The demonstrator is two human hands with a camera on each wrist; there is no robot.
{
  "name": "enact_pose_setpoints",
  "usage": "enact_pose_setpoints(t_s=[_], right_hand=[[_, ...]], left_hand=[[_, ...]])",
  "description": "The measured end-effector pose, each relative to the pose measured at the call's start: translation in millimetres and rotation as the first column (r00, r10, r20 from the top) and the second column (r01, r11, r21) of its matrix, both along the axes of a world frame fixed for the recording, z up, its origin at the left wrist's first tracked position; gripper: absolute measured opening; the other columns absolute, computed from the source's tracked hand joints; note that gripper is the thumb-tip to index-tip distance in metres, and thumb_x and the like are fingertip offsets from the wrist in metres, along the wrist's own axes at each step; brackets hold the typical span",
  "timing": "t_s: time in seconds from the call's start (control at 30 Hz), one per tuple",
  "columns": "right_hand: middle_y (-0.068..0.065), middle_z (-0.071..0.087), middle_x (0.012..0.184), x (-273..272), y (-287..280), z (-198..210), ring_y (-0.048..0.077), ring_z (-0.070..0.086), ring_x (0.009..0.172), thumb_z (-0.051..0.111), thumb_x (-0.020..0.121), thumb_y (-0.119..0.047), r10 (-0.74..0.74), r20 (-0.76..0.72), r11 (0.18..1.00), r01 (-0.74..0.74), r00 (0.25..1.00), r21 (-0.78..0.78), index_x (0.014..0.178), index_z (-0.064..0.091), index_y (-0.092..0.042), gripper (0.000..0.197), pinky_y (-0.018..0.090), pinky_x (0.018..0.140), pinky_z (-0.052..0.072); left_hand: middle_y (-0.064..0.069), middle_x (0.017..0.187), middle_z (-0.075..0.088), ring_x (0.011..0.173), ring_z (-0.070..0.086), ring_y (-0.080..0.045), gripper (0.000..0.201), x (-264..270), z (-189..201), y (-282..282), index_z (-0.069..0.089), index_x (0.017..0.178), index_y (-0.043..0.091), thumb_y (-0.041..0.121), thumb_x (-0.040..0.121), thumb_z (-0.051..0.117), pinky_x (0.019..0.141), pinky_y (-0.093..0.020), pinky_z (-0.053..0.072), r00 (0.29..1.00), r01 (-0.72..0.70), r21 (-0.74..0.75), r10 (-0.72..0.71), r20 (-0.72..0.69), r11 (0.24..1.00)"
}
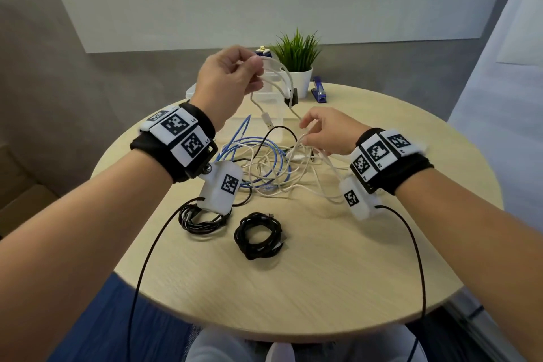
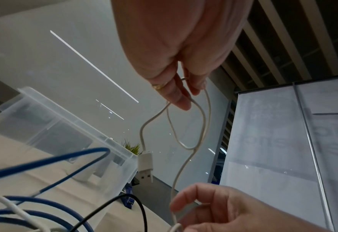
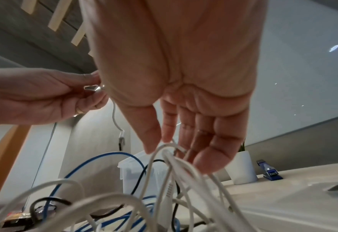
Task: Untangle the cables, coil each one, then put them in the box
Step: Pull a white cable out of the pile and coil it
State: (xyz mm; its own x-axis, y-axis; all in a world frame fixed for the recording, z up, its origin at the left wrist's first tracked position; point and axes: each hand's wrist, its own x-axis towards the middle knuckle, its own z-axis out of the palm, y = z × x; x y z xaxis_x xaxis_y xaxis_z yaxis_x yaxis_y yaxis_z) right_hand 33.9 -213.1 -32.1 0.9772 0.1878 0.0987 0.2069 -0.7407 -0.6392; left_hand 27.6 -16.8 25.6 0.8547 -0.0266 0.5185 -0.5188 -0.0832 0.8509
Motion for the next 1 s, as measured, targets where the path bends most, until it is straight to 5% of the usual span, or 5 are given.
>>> enact_pose_setpoints(t_s=[0.13, 0.27, 0.53, 0.73, 1.0], right_hand=[[0.003, 0.06, 0.098, 3.9, 3.8, 4.1, 0.019, 0.059, 0.084, 0.062, 0.089, -0.032, -0.102, 0.092, 0.991, 0.093, 0.991, 0.099, 0.119, 0.045, -0.019, 0.037, 0.031, 0.077, 0.047], [0.001, 0.066, 0.082, 7.0, 2.6, 7.3, 0.009, 0.056, 0.069, 0.058, 0.091, -0.018, -0.086, 0.146, 0.996, 0.08, 0.986, 0.045, 0.093, 0.063, -0.017, 0.005, 0.024, 0.069, 0.042], [0.012, 0.067, 0.092, 6.7, -8.7, 4.4, 0.018, 0.057, 0.073, 0.053, 0.094, -0.017, -0.171, 0.014, 0.979, 0.171, 0.985, -0.113, 0.095, 0.069, -0.004, 0.02, 0.027, 0.068, 0.049], [0.013, 0.063, 0.08, 9.5, -7.8, 14.0, 0.017, 0.062, 0.061, 0.046, 0.097, -0.014, -0.305, 0.148, 0.86, 0.206, 0.941, 0.466, 0.093, 0.063, -0.005, 0.02, 0.029, 0.06, 0.057], [-0.006, 0.07, 0.079, 5.4, -3.4, 27.7, 0.005, 0.064, 0.073, 0.066, 0.086, -0.009, -0.223, 0.409, 0.817, -0.06, 0.885, 0.574, 0.086, 0.072, -0.024, 0.016, 0.024, 0.077, 0.055]], left_hand=[[-0.001, 0.074, 0.062, 0.063, 0.057, -0.008, 0.02, -3.8, -1.6, -0.7, 0.059, 0.077, 0.014, 0.008, 0.095, 0.053, 0.073, -0.024, 0.056, 0.997, 0.065, -0.067, -0.062, 0.039, 0.996], [-0.001, 0.073, 0.063, 0.063, 0.057, -0.01, 0.02, -5.6, -0.6, -0.1, 0.059, 0.078, 0.013, 0.006, 0.095, 0.053, 0.075, -0.027, 0.055, 0.993, 0.102, -0.121, -0.093, 0.071, 0.987], [-0.001, 0.074, 0.062, 0.066, 0.058, -0.01, 0.021, 1.2, -3.1, 5.4, 0.056, 0.077, 0.013, 0.007, 0.096, 0.05, 0.075, -0.028, 0.055, 0.997, 0.056, -0.257, -0.042, 0.062, 0.965], [-0.006, 0.075, 0.06, 0.064, 0.058, -0.015, 0.018, 4.2, -14.9, -0.1, 0.058, 0.075, 0.01, 0.009, 0.092, 0.053, 0.073, -0.027, 0.057, 0.974, -0.026, 0.014, 0.028, -0.227, 1.0], [-0.004, 0.089, 0.056, 0.077, 0.056, -0.022, 0.015, -2.9, -27.0, -4.9, 0.053, 0.101, 0.021, 0.018, 0.089, 0.061, 0.083, -0.037, 0.054, 0.944, -0.006, 0.416, 0.142, -0.298, 0.909]])
